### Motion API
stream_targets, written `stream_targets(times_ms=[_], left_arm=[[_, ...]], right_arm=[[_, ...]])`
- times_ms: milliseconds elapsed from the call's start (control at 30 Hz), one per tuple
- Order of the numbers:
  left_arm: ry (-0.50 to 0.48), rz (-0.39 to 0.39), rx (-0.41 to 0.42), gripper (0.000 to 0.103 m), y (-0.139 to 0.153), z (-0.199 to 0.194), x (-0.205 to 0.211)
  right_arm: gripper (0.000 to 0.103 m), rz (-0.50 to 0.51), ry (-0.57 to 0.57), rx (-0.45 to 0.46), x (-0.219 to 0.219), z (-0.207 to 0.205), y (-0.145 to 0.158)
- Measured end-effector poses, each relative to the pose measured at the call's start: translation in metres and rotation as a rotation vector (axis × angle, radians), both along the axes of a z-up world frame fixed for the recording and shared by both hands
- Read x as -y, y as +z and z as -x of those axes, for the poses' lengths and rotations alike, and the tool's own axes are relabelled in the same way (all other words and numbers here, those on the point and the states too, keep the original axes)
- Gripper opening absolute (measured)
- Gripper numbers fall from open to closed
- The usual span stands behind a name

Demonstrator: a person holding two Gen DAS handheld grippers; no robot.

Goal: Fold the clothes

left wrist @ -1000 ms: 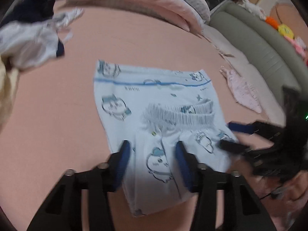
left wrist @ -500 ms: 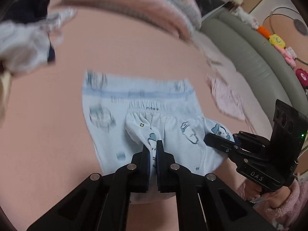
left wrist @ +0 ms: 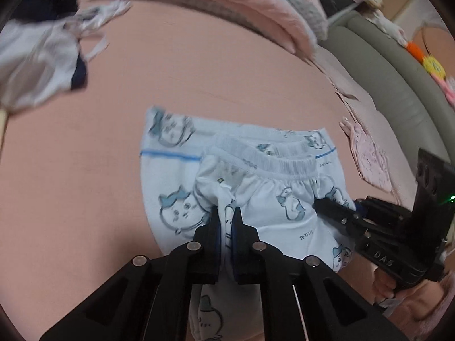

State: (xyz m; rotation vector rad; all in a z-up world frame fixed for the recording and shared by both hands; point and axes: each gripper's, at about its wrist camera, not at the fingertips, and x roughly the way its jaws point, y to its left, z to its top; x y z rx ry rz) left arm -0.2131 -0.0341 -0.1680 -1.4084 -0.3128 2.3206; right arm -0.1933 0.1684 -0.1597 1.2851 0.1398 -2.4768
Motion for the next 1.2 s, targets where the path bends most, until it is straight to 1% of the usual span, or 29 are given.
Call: stream_targets(times_ms=[100, 167, 233, 267, 300, 333, 367, 400, 433, 533, 567, 600, 633, 667, 700, 733, 800, 867, 933, 1000, 1033, 1067, 1100, 1133, 1167, 1200], left_arm=[[0.013, 0.009, -0.072, 0.004, 0.022, 0.000, -0.002], [0.011, 0.033, -0.120, 0.004, 0.033, 0.001, -0.003], [0.009, 0.056, -0.160, 0.005, 0.041, 0.003, -0.004], [0.006, 0.058, -0.126, 0.006, 0.030, 0.011, -0.005], [0.003, 0.060, -0.087, 0.006, 0.018, 0.019, -0.006], [-0.003, 0.069, -0.014, 0.006, 0.000, 0.027, -0.008], [0.002, 0.068, 0.051, 0.007, -0.017, 0.032, -0.008], [0.023, 0.008, 0.030, 0.007, -0.017, 0.030, 0.000], [0.044, -0.045, 0.010, 0.008, -0.015, 0.027, 0.008], [0.112, -0.058, -0.027, 0.010, 0.010, 0.020, 0.028], [0.155, -0.054, -0.062, 0.014, 0.017, 0.013, 0.037], [0.196, -0.049, -0.093, 0.018, 0.024, 0.006, 0.045], [0.219, -0.040, -0.092, 0.033, 0.025, 0.000, 0.052], [0.225, -0.040, -0.065, 0.048, 0.023, -0.004, 0.055], [0.230, -0.040, -0.038, 0.049, 0.022, -0.007, 0.058], [0.227, -0.050, -0.010, 0.049, 0.018, -0.012, 0.061], [0.231, -0.067, 0.037, 0.049, 0.014, -0.024, 0.066], [0.236, -0.081, 0.059, 0.049, 0.007, -0.040, 0.069], [0.228, -0.104, 0.087, 0.049, 0.001, -0.050, 0.066], [0.211, -0.133, 0.113, 0.049, -0.004, -0.056, 0.059], [0.203, -0.148, 0.123, 0.047, -0.006, -0.058, 0.056], [0.200, -0.170, 0.118, 0.046, -0.008, -0.055, 0.054], [0.197, -0.193, 0.113, 0.046, -0.009, -0.052, 0.052], [0.194, -0.216, 0.110, 0.046, -0.011, -0.049, 0.050], [0.193, -0.240, 0.117, 0.045, -0.015, -0.047, 0.047], [0.189, -0.241, 0.126, 0.044, -0.019, -0.043, 0.043]], right_arm=[[0.007, -0.010, -0.006, -0.061, 0.001, -0.005, 0.015], [0.007, -0.001, -0.023, -0.116, 0.000, -0.007, 0.025], [0.007, 0.008, -0.051, -0.161, -0.001, -0.003, 0.026], [0.008, -0.007, -0.060, -0.117, 0.003, 0.009, 0.016], [0.014, -0.024, -0.069, -0.067, 0.007, 0.021, 0.005], [0.021, -0.034, -0.079, 0.013, 0.005, 0.033, -0.010], [0.021, -0.004, -0.092, 0.048, 0.001, 0.038, -0.016], [0.023, 0.030, -0.106, 0.079, -0.004, 0.043, -0.021], [0.028, 0.058, -0.119, 0.076, -0.008, 0.043, -0.015], [0.042, 0.147, -0.185, 0.035, -0.029, 0.033, 0.009], [0.045, 0.176, -0.210, 0.028, -0.037, 0.027, 0.016], [0.050, 0.204, -0.237, 0.033, -0.045, 0.020, 0.019], [0.053, 0.231, -0.264, 0.040, -0.053, 0.014, 0.021], [0.059, 0.259, -0.291, 0.046, -0.062, 0.007, 0.024], [0.060, 0.270, -0.292, 0.073, -0.065, 0.002, 0.020], [0.060, 0.280, -0.291, 0.102, -0.068, -0.003, 0.017], [0.060, 0.271, -0.278, 0.129, -0.067, -0.017, 0.008], [0.060, 0.261, -0.265, 0.156, -0.066, -0.031, -0.001], [0.060, 0.263, -0.289, 0.166, -0.065, -0.039, -0.008], [0.060, 0.299, -0.313, 0.195, -0.066, -0.036, -0.016], [0.060, 0.315, -0.325, 0.197, -0.066, -0.035, -0.019], [0.060, 0.329, -0.338, 0.198, -0.067, -0.034, -0.020], [0.062, 0.340, -0.335, 0.202, -0.066, -0.030, -0.023], [0.069, 0.349, -0.330, 0.206, -0.064, -0.026, -0.025], [0.072, 0.359, -0.326, 0.210, -0.063, -0.021, -0.027], [0.074, 0.344, -0.318, 0.206, -0.060, -0.020, -0.028]])
